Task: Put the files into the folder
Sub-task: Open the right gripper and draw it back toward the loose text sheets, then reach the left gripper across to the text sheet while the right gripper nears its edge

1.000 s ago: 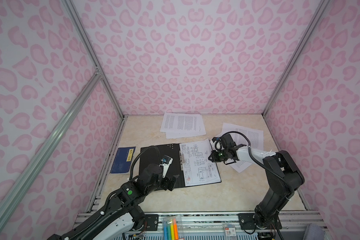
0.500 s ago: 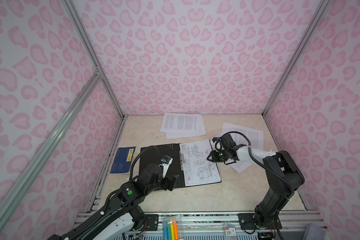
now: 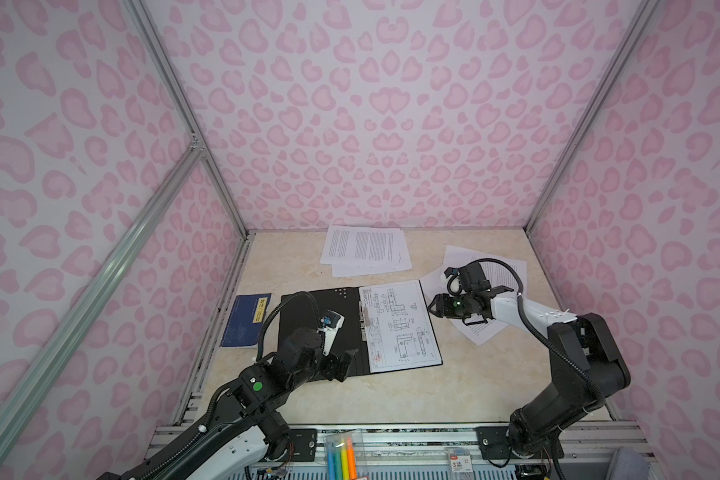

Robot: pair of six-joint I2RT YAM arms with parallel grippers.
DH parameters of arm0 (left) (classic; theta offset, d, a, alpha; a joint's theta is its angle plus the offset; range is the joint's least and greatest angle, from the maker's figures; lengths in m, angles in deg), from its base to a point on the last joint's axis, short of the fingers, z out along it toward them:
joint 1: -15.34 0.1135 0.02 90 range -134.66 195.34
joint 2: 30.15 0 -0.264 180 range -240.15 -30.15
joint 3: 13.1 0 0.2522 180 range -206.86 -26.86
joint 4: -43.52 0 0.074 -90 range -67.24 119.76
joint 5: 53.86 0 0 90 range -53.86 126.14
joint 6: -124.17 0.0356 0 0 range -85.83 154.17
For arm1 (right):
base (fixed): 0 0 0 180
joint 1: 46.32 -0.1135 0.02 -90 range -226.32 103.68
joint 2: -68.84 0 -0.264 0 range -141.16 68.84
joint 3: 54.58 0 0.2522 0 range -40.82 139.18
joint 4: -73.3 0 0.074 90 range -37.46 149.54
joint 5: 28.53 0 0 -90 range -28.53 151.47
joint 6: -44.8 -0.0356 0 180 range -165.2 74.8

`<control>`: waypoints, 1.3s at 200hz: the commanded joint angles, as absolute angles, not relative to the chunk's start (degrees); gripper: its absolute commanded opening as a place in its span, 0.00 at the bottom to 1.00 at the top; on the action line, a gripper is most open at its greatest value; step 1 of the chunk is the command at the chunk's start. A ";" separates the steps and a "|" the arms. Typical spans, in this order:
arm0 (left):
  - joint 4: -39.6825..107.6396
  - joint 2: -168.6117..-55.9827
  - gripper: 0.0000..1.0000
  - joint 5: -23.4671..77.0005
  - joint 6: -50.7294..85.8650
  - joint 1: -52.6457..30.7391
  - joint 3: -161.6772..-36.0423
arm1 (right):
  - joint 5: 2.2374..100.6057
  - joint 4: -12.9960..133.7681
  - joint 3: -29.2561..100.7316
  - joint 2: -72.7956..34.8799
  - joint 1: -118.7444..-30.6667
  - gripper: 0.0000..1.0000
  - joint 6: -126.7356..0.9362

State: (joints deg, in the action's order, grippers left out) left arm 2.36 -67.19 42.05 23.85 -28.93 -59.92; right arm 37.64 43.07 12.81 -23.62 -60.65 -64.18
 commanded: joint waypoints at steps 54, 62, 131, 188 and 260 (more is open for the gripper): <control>2.38 -68.71 0.97 39.02 20.26 -28.84 -61.84 | 41.81 43.93 5.33 -19.05 -44.59 0.60 -72.37; 2.21 -69.00 0.98 39.04 19.92 -28.84 -62.03 | 41.94 44.44 5.07 -19.67 -44.26 0.60 -72.77; 2.53 -67.42 0.98 40.93 19.14 -28.80 -61.73 | 40.53 49.01 -2.04 -18.30 -44.26 0.60 -77.83; 6.09 -70.78 0.98 40.17 16.40 -28.79 -61.69 | 42.67 50.11 -8.78 -10.84 -52.41 0.59 -86.05; 20.24 -98.49 0.99 29.12 7.26 -30.34 -73.00 | 45.83 43.50 0.27 -7.58 -49.15 0.68 -79.22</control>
